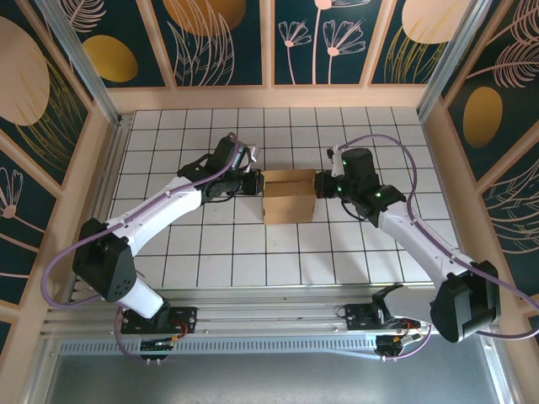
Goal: Fold the paper box
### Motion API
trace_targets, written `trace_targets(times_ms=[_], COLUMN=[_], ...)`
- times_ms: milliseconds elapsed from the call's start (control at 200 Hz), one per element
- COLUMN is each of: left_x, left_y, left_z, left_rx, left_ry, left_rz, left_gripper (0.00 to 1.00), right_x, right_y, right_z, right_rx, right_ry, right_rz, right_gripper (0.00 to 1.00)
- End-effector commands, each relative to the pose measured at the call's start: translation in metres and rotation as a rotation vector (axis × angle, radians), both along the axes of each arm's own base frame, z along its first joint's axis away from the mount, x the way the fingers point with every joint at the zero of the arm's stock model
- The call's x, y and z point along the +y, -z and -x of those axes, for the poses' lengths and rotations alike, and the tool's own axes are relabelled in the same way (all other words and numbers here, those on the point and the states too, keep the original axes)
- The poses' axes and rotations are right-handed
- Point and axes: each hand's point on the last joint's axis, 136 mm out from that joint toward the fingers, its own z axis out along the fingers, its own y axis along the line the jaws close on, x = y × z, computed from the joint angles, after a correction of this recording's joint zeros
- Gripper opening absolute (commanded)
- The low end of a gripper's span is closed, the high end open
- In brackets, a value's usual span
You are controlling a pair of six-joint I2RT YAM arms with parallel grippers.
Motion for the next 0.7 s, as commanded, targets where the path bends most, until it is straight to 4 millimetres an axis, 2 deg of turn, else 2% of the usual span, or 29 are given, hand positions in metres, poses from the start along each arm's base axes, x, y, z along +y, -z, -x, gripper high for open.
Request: trace_targets(times_ms=[0, 415, 696], left_x=[-0.005, -0.006, -0.005], left_y=[-0.007, 0.001, 0.001], left_z=[0.002, 0.002, 0.004], left_rx=[-0.022, -0.017, -0.016], left_ry=[0.015, 0.02, 0.017], left_rz=[0.033, 0.032, 0.037], left_gripper=[0.1, 0.12, 0.12], right_x=[-0.005, 0.002, 0.003], right_y=[-0.001, 0.022, 0.025], right_z=[0.004, 0.022, 0.024], right_rx=[-0.043, -0.04, -0.015], right_ry=[0.042, 0.047, 0.092], right_rz=[-0.013, -0.077, -0.099], right_gripper=[0.0, 0.0, 0.0])
